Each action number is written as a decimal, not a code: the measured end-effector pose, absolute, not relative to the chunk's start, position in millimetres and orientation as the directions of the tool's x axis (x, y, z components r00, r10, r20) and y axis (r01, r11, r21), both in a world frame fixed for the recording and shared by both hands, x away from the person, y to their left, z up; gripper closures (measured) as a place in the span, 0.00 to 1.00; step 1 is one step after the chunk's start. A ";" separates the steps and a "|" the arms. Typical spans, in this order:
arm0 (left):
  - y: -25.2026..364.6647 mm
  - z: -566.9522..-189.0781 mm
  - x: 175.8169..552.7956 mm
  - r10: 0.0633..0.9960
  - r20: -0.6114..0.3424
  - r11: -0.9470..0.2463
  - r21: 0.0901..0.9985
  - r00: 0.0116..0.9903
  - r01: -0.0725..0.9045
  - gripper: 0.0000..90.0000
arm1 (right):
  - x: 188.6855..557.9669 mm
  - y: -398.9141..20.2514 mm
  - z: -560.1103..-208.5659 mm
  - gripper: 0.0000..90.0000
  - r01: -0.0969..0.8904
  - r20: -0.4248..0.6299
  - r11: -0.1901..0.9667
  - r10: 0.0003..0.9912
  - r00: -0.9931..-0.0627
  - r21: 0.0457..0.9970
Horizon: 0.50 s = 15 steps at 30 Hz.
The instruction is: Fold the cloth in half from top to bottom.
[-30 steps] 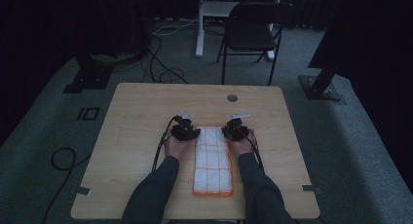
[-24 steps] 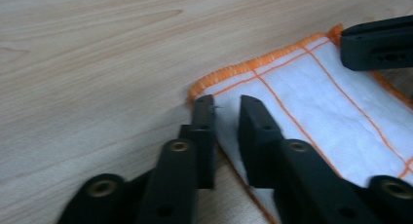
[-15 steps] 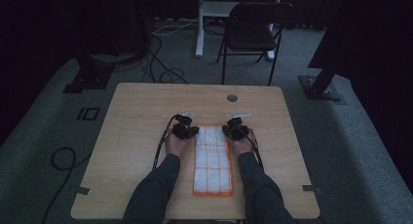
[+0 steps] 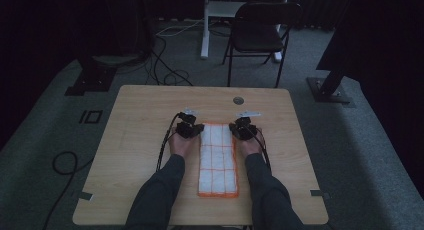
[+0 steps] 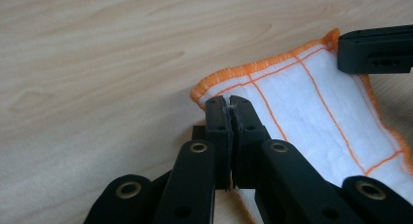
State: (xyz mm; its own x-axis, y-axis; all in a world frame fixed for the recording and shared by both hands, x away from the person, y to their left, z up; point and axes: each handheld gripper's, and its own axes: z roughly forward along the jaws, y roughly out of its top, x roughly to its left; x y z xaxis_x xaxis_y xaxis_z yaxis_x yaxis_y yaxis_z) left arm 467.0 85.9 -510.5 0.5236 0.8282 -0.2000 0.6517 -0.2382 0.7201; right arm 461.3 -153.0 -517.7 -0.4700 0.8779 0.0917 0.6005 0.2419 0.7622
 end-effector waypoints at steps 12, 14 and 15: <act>92.5 -487.7 447.5 0.803 -0.187 -0.238 0.770 0.566 0.592 0.98 | 446.3 -160.2 -498.9 0.97 0.580 0.160 0.193 0.850 -0.502 0.791; 94.4 -485.9 440.4 0.795 -0.186 -0.241 0.777 0.577 0.582 0.98 | 439.9 -162.1 -495.8 0.97 0.571 0.162 0.195 0.842 -0.514 0.798; 95.2 -485.2 436.4 0.793 -0.185 -0.241 0.780 0.581 0.578 0.98 | 436.6 -162.8 -494.0 0.97 0.569 0.169 0.191 0.837 -0.520 0.800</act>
State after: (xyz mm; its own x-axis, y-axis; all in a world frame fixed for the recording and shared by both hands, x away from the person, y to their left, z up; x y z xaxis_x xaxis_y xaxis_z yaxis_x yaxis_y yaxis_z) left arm 436.4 95.2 -485.2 0.5806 0.7930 -0.1846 0.5777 -0.2414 0.7797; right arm 436.6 -162.8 -494.0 -0.5196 0.8375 0.1692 0.5686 0.1912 0.8001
